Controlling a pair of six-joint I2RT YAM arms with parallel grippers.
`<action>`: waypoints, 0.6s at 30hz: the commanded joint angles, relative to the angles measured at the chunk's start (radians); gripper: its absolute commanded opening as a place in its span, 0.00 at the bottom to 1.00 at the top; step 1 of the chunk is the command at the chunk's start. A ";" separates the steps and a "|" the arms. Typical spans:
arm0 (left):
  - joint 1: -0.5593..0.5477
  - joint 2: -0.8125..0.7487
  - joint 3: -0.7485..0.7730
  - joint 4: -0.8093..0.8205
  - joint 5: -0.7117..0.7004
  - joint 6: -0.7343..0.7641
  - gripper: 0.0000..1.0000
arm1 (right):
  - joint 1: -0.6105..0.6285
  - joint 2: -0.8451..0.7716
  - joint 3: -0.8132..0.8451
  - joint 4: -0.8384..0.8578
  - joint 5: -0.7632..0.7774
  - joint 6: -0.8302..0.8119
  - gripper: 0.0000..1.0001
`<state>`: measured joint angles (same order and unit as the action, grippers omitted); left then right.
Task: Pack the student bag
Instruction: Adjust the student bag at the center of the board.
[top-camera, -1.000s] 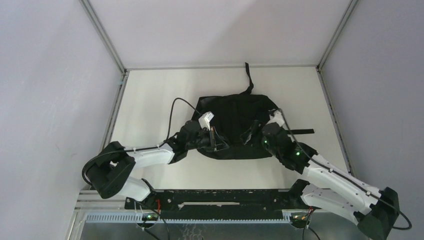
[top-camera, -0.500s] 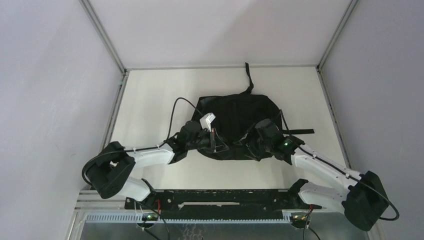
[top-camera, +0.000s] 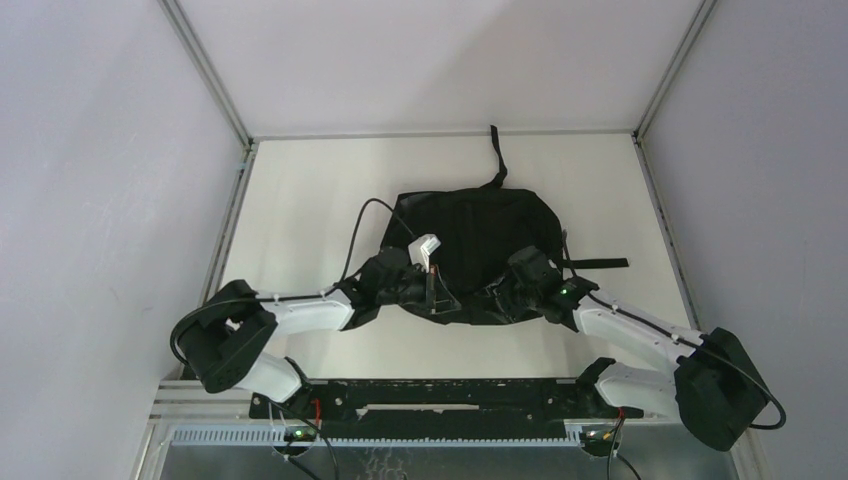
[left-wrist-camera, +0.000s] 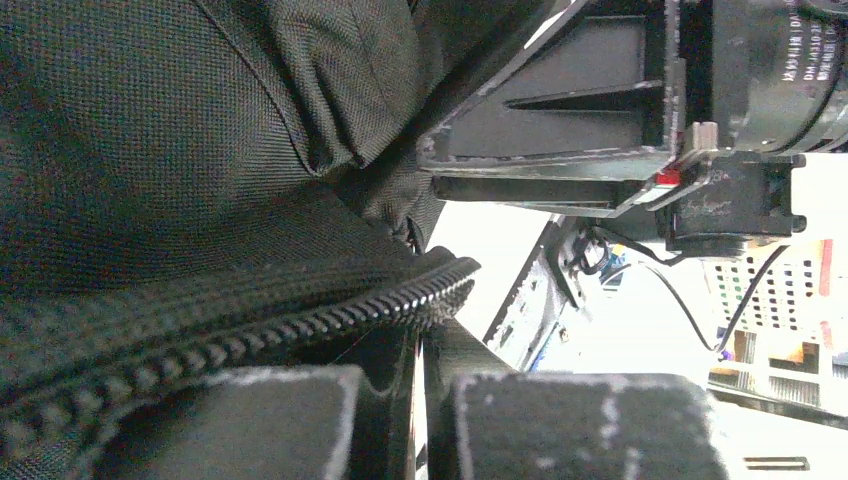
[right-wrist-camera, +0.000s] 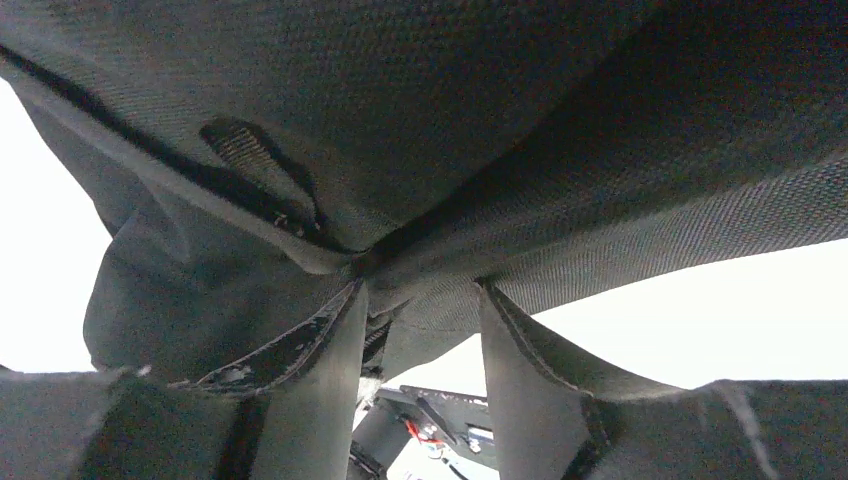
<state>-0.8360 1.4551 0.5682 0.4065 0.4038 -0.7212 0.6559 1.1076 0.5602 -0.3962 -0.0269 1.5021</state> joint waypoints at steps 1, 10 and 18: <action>-0.005 -0.035 -0.025 0.030 0.004 0.044 0.00 | -0.009 0.030 -0.004 0.042 0.060 0.042 0.50; -0.005 -0.093 -0.037 -0.069 -0.065 0.103 0.00 | -0.068 -0.007 -0.041 0.010 0.106 0.018 0.00; 0.018 -0.144 -0.066 -0.108 -0.127 0.100 0.00 | -0.122 -0.095 -0.103 -0.051 0.130 -0.013 0.00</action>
<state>-0.8349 1.3659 0.5369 0.3233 0.3317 -0.6472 0.5781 1.0634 0.4927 -0.3672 -0.0013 1.5253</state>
